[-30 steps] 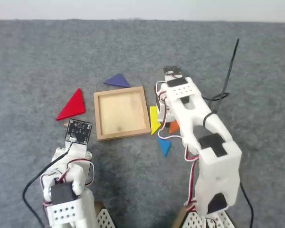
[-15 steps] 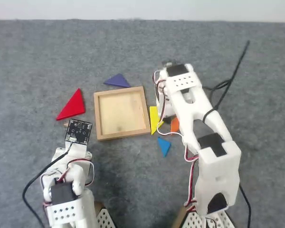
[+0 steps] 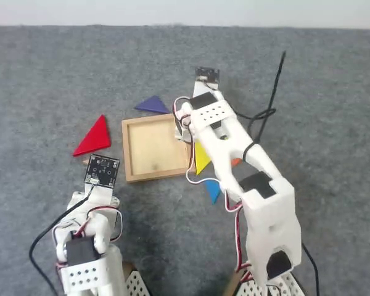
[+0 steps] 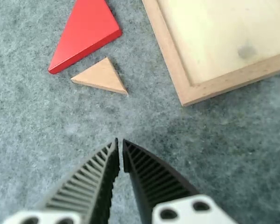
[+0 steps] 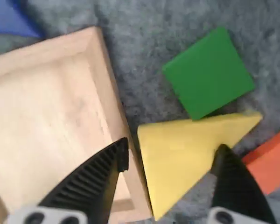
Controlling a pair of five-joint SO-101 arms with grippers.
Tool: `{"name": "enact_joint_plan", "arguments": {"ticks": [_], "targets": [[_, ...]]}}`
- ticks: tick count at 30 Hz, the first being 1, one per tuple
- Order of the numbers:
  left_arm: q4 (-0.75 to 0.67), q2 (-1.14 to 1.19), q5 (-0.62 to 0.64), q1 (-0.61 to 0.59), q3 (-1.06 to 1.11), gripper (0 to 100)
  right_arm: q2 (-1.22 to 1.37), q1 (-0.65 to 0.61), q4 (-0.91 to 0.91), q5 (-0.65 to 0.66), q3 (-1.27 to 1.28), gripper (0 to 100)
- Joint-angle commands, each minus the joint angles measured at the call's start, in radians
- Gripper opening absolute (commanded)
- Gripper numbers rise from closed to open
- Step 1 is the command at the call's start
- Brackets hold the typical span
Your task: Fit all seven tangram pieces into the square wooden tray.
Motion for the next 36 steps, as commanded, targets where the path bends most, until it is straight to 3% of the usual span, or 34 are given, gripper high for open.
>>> {"name": "enact_joint_plan", "arguments": {"ticks": [1,6,18,22,36], "targets": [[0.008,-0.02,0.009,-0.002,-0.013,1,0.013,-0.016,-0.015,-0.095,-0.054,35.5],[0.008,-0.02,0.009,-0.002,-0.013,1,0.016,-0.012,0.001,-0.204,-0.054,42.4],[0.008,-0.02,0.009,-0.002,-0.013,1,0.104,0.005,-0.11,-0.262,-0.055,42.4],[0.008,-0.02,0.009,-0.002,-0.013,1,0.091,0.007,-0.105,-0.342,-0.054,42.3],[0.008,-0.02,0.009,-0.002,-0.013,1,0.12,0.064,-0.033,-0.408,-0.051,42.3]]}}
